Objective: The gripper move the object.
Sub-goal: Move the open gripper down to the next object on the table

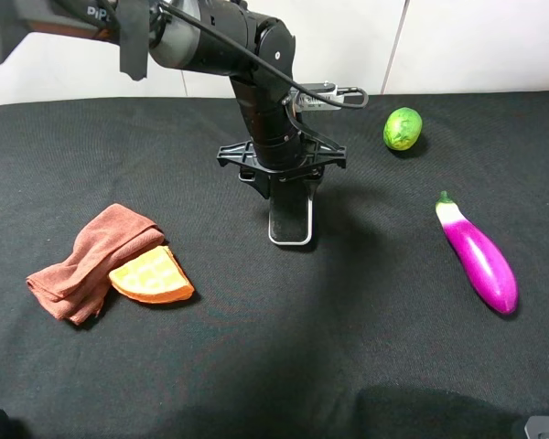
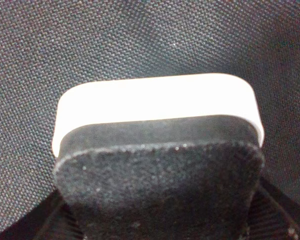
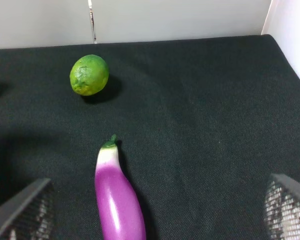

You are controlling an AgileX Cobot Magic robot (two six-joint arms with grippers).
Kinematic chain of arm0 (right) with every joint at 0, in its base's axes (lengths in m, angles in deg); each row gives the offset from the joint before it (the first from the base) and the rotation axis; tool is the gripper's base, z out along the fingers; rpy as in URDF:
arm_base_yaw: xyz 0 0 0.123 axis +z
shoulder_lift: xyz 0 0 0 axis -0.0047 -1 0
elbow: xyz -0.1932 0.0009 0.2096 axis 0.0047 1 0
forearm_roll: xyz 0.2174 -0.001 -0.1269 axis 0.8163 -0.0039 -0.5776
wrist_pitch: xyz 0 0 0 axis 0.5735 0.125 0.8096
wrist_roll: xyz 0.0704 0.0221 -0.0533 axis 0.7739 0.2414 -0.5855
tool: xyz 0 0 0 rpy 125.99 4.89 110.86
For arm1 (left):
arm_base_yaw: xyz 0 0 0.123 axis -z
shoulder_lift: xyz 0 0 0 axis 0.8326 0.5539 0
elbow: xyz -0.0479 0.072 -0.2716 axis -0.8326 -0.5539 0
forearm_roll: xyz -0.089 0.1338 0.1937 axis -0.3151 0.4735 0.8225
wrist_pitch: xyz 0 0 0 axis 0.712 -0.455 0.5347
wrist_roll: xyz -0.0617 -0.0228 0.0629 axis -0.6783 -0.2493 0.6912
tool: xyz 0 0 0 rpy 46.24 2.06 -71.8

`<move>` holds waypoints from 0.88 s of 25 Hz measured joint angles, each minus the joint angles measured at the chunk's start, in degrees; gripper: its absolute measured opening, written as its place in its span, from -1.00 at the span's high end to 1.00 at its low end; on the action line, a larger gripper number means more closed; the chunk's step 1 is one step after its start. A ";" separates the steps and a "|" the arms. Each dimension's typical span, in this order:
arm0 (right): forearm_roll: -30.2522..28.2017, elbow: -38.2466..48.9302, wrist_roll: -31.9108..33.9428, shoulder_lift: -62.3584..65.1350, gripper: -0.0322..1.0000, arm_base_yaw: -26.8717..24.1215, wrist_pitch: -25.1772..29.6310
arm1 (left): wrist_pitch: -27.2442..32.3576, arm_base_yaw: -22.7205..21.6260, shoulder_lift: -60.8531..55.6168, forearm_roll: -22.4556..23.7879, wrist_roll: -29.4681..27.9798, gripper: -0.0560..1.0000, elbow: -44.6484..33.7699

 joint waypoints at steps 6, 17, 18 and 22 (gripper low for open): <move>0.00 0.00 0.00 0.00 -0.29 0.00 0.00 | 0.12 0.00 0.00 0.00 0.59 -0.36 0.00; 0.00 0.00 0.00 0.00 -0.29 0.00 0.00 | 0.71 -1.92 -4.74 0.25 2.59 -0.35 0.02; 0.00 0.00 0.00 0.00 -0.29 0.00 0.00 | 0.86 -2.23 -5.30 0.37 2.73 -0.35 0.12; 0.00 0.00 0.00 0.00 -0.29 0.00 0.00 | 1.80 -3.07 -6.31 0.54 2.98 -0.34 0.23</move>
